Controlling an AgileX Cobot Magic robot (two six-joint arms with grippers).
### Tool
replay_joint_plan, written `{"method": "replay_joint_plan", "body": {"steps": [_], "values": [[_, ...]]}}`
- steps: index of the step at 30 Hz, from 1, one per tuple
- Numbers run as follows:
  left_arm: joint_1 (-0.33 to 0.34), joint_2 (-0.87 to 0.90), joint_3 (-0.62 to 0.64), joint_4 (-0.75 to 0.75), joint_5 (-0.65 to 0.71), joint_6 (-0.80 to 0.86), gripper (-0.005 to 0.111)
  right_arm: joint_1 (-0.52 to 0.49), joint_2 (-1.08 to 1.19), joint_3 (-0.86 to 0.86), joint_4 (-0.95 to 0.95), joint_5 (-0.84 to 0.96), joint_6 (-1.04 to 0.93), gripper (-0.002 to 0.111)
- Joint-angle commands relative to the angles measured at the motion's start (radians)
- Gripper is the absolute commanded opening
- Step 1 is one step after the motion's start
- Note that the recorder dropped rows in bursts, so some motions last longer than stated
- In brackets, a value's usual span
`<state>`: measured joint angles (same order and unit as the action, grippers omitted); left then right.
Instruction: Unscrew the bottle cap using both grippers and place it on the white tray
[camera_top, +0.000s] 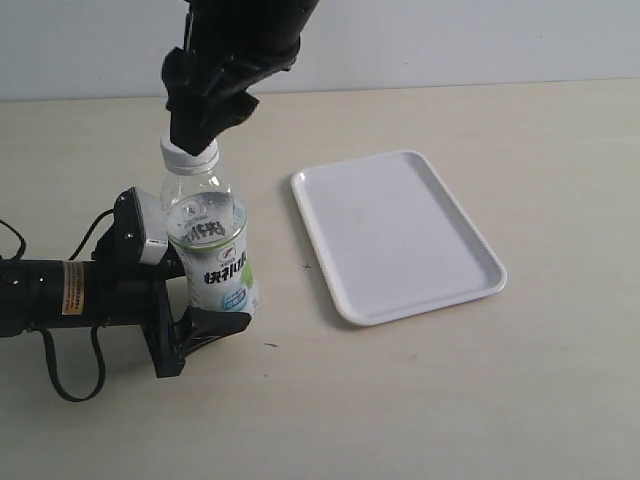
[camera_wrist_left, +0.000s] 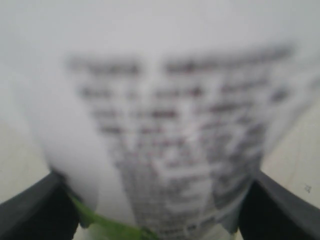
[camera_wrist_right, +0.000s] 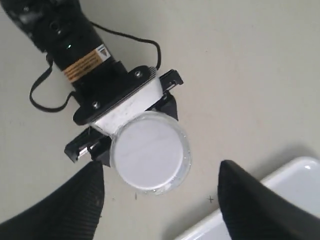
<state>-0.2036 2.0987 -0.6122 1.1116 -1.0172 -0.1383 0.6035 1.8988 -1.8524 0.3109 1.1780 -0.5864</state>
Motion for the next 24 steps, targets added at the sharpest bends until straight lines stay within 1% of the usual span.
{"method": "replay_joint_plan", "body": {"steps": [1, 4, 8, 21, 24], "values": [[-0.002, -0.009, -0.003, 0.007, -0.009, 0.000, 0.000, 0.000, -0.011, -0.019, -0.022, -0.123, 0.285, 0.073], [-0.002, -0.009, -0.003, 0.007, -0.009, 0.000, 0.000, 0.000, 0.000, -0.019, -0.024, -0.158, 0.330, 0.074], [-0.002, -0.009, -0.003, 0.007, -0.009, 0.000, 0.000, 0.000, 0.023, -0.019, -0.033, -0.133, 0.372, 0.073], [-0.002, -0.009, -0.003, 0.009, -0.009, 0.000, 0.000, 0.000, 0.043, -0.019, -0.009, -0.045, 0.370, 0.072], [-0.002, -0.009, -0.003, 0.009, -0.009, 0.000, 0.000, 0.000, 0.043, -0.019, 0.009, -0.035, 0.344, 0.072]]}}
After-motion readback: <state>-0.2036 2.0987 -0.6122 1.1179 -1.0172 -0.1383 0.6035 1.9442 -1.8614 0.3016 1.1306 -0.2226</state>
